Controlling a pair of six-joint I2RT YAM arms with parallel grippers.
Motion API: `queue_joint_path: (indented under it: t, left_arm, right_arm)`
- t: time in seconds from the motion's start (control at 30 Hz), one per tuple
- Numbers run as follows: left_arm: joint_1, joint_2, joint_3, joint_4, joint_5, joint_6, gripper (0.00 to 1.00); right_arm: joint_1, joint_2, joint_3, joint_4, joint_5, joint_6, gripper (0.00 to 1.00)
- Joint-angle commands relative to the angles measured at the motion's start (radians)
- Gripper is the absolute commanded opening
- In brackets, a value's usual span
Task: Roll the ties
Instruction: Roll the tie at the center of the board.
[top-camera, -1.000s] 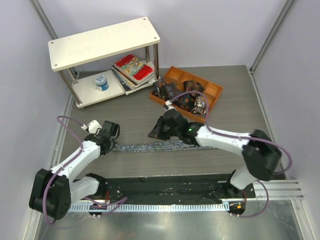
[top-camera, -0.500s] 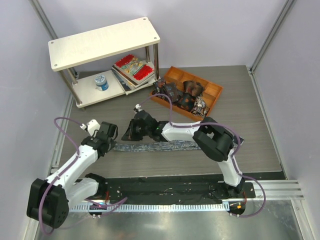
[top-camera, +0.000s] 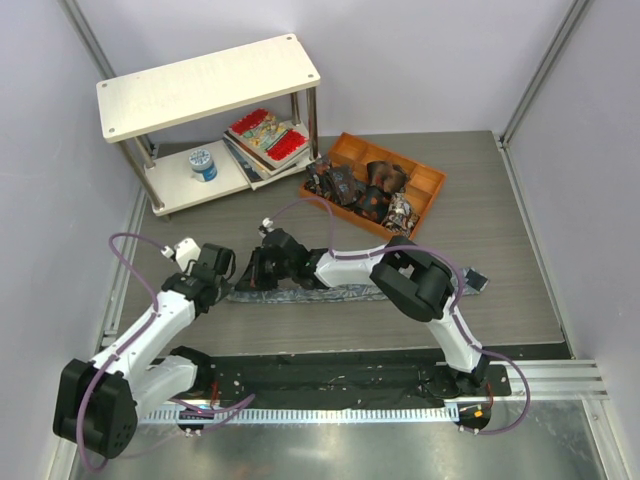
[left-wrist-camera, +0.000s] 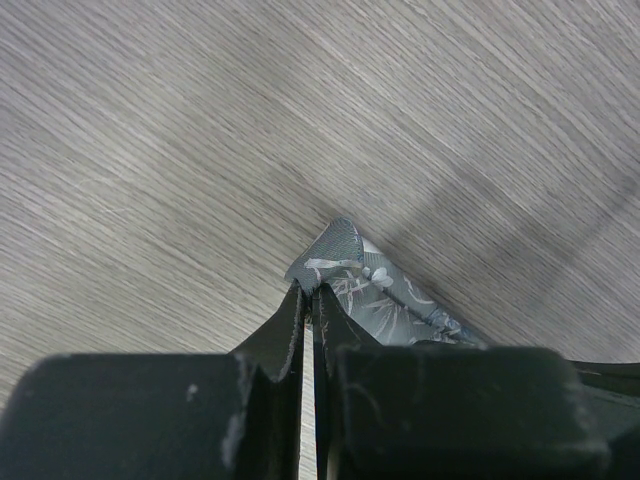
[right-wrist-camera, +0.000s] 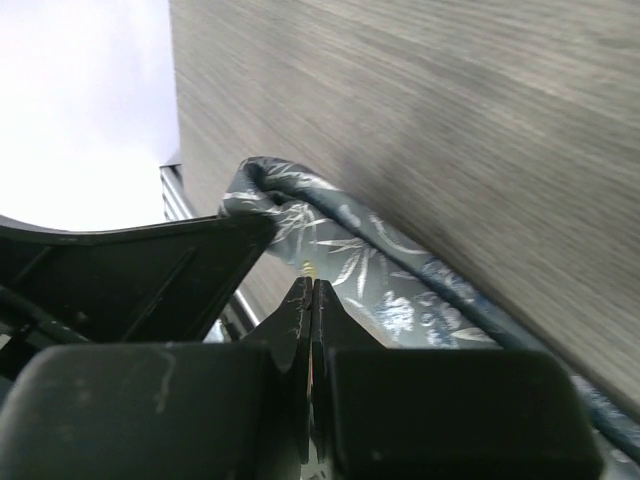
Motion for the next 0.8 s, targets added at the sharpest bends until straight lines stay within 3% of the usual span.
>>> queue_joint_path:
  t: [0.0,0.53,0.77]
  left_arm:
    - [-0.009,-0.023,0.008,0.024,-0.012,0.035,0.0]
    - [-0.013,-0.064,0.005,0.012,0.002,0.055,0.0]
    - [-0.071,-0.069,0.03,-0.019,-0.008,0.033,0.0]
  right_arm:
    - [0.014,0.008,0.044,0.065,-0.035,0.033,0.01]
    - [0.033,0.089,0.113,-0.036,0.018,0.01,0.01]
    - [0.019,0.137,0.168,-0.083,0.024,0.005,0.01]
